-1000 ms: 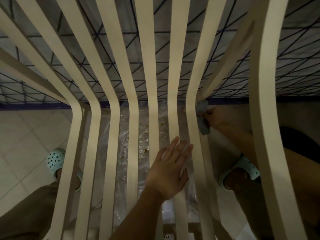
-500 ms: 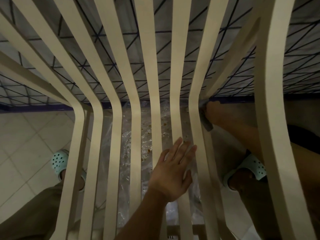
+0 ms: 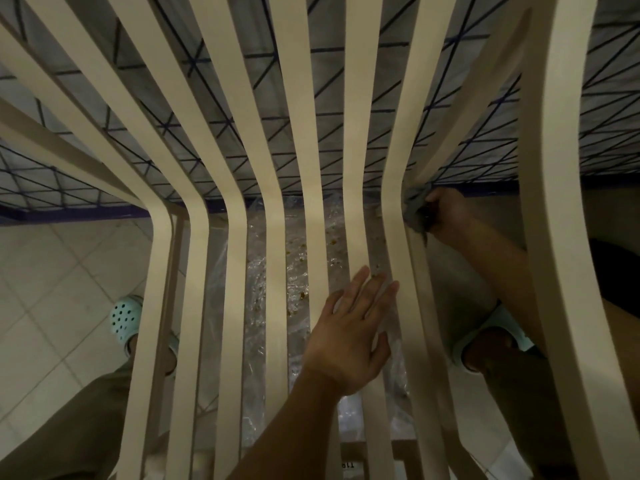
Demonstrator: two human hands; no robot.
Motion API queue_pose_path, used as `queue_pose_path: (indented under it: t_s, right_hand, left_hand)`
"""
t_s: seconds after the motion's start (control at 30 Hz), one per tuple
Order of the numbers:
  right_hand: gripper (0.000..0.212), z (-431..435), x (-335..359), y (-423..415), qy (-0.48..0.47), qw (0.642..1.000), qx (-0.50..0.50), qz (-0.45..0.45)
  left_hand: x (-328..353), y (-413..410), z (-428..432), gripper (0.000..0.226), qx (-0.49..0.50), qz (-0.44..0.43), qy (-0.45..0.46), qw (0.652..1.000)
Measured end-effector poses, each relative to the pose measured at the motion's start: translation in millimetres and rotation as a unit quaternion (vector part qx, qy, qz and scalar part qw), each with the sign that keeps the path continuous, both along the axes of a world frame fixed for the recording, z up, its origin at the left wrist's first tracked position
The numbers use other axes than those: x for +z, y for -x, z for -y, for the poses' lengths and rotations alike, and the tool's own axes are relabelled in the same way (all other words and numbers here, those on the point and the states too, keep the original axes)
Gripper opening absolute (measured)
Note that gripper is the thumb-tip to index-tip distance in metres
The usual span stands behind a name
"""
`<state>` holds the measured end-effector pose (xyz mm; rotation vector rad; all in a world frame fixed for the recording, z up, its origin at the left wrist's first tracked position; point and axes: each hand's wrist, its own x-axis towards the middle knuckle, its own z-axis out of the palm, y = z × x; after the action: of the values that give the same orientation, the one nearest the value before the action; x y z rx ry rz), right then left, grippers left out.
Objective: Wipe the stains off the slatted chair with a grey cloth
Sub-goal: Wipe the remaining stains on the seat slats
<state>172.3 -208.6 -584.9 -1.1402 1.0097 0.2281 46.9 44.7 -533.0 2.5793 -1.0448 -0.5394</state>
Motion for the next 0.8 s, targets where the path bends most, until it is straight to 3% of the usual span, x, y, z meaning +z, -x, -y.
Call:
queue_pose_path:
  t_s: [0.1,0.2,0.3,0.4,0.5,0.63,0.8]
  right_hand:
    - [0.026,3.5,-11.1,11.9,-0.038,0.999,-0.024,0.028]
    - [0.015,2.7,-25.8,13.1,0.052,0.999,0.012,0.008]
    - [0.027,0.8,-32.6,4.6,0.075,0.996,0.051,0.001]
    - [0.035,6.3,-37.1,-0.2,0.039,0.996,0.083,0.004]
    - [0.023,5.9,-41.1,11.0,-0.007,0.996,0.086,0.020]
    - [0.045,-0.7,-48.4,37.3,-0.029,0.999,0.037,0.007]
    - [0.021,-7.8,-44.5,58.3,-0.022,0.998,0.050,-0.022]
  left_hand:
    - [-1.1,3.3,2.0,0.069,-0.004,-0.004,0.006,1.000]
    - [-1.7,5.1,5.4,0.069,-0.009,-0.002,0.004,1.000]
    - [-0.7,7.4,6.3,0.069,-0.001,-0.001,0.000,1.000]
    - [-1.4,5.4,2.6,0.068,0.009,0.001,-0.007,1.000]
    - [-3.8,3.5,-2.5,0.068,-0.004,0.005,-0.015,1.000]
    - [-4.8,3.6,-5.5,0.069,-0.010,0.008,-0.017,1.000]
    - [-3.7,-4.1,-4.2,0.069,-0.006,0.008,-0.014,1.000]
